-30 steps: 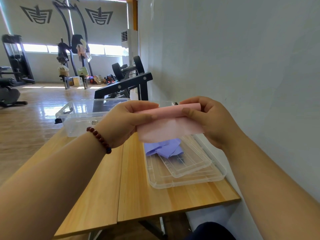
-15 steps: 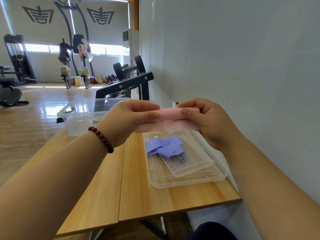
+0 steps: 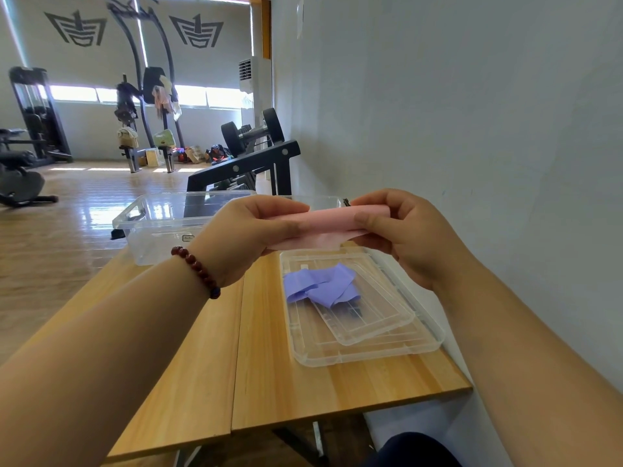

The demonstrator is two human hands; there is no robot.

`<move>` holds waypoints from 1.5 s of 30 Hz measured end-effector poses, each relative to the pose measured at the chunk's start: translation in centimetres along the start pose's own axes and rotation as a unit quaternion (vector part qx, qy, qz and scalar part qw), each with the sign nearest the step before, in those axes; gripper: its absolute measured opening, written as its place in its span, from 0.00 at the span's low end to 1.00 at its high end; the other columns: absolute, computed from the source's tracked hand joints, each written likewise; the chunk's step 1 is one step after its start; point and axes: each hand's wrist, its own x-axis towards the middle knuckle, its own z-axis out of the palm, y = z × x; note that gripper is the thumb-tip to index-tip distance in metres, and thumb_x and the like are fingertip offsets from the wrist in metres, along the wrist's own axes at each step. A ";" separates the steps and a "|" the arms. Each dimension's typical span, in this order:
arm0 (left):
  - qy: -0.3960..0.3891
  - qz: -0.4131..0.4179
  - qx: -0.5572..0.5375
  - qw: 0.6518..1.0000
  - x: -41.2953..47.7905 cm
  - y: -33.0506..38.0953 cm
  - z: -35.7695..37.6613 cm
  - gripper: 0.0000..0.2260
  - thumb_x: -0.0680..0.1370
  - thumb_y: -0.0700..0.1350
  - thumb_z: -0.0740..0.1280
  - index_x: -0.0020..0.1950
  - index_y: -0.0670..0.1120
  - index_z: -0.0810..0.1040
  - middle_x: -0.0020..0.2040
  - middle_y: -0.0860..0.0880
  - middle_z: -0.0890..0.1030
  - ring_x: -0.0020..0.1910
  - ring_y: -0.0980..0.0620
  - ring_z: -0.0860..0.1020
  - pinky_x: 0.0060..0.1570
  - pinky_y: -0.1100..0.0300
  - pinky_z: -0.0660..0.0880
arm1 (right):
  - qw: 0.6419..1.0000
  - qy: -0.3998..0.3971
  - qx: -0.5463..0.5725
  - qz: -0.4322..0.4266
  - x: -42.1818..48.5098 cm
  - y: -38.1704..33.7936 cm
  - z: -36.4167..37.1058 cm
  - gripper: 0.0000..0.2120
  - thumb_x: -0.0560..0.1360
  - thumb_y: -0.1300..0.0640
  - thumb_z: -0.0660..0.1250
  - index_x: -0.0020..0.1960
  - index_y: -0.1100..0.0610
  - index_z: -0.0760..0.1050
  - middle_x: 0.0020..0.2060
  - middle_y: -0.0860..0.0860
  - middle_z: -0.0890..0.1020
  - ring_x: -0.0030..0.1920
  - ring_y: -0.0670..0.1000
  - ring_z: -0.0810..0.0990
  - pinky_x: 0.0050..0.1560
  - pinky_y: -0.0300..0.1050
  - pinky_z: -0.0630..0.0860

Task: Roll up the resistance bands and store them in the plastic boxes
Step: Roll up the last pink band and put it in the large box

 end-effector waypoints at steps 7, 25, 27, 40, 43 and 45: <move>-0.013 -0.021 -0.058 0.998 -0.2 0.1 0.2 0.08 0.74 0.40 0.70 0.52 0.47 0.81 0.54 0.47 0.80 0.45 0.57 0.84 0.41 0.67 0.79 | 1.000 -0.003 0.000 -0.028 -0.1 0.2 0.1 0.12 0.74 0.71 0.69 0.46 0.54 0.80 0.52 0.58 0.80 0.49 0.53 0.84 0.50 0.43 0.80; 0.024 0.093 0.189 0.977 -1.1 -1.9 -0.6 0.10 0.75 0.45 0.71 0.52 0.60 0.78 0.44 0.60 0.81 0.43 0.64 0.80 0.41 0.74 0.76 | 0.944 -0.016 -0.304 -0.125 -0.5 1.9 1.5 0.11 0.77 0.58 0.70 0.56 0.44 0.79 0.53 0.43 0.80 0.51 0.43 0.78 0.49 0.27 0.72; 0.031 0.115 0.239 0.964 -1.3 -2.5 -0.6 0.11 0.75 0.45 0.71 0.54 0.59 0.77 0.44 0.63 0.78 0.41 0.66 0.78 0.40 0.75 0.74 | 0.898 -0.023 -0.399 -0.185 -0.3 2.7 2.0 0.13 0.77 0.56 0.69 0.61 0.50 0.79 0.57 0.46 0.80 0.56 0.46 0.77 0.57 0.33 0.70; 0.055 0.266 0.414 0.869 -1.9 -7.5 -2.2 0.14 0.75 0.45 0.72 0.60 0.47 0.81 0.55 0.51 0.80 0.51 0.54 0.76 0.52 0.68 0.71 | 0.783 -0.005 -0.532 -0.323 -0.1 7.1 5.3 0.15 0.76 0.53 0.60 0.55 0.58 0.82 0.43 0.52 0.85 0.41 0.55 0.83 0.41 0.46 0.77; 0.065 0.268 0.516 0.811 -2.2 -9.0 -2.6 0.15 0.76 0.49 0.66 0.60 0.46 0.80 0.55 0.47 0.81 0.50 0.45 0.79 0.47 0.53 0.77 | 0.762 0.012 -0.561 -0.324 0.4 9.2 6.4 0.13 0.70 0.61 0.75 0.53 0.60 0.81 0.41 0.54 0.84 0.39 0.58 0.82 0.39 0.50 0.78; 0.061 0.251 0.562 0.786 -2.3 -10.1 -3.2 0.16 0.75 0.49 0.64 0.61 0.46 0.79 0.54 0.46 0.82 0.49 0.43 0.80 0.47 0.49 0.77 | 0.755 0.025 -0.567 -0.327 0.7 10.5 7.3 0.16 0.66 0.65 0.78 0.53 0.60 0.81 0.41 0.54 0.84 0.39 0.58 0.81 0.39 0.50 0.77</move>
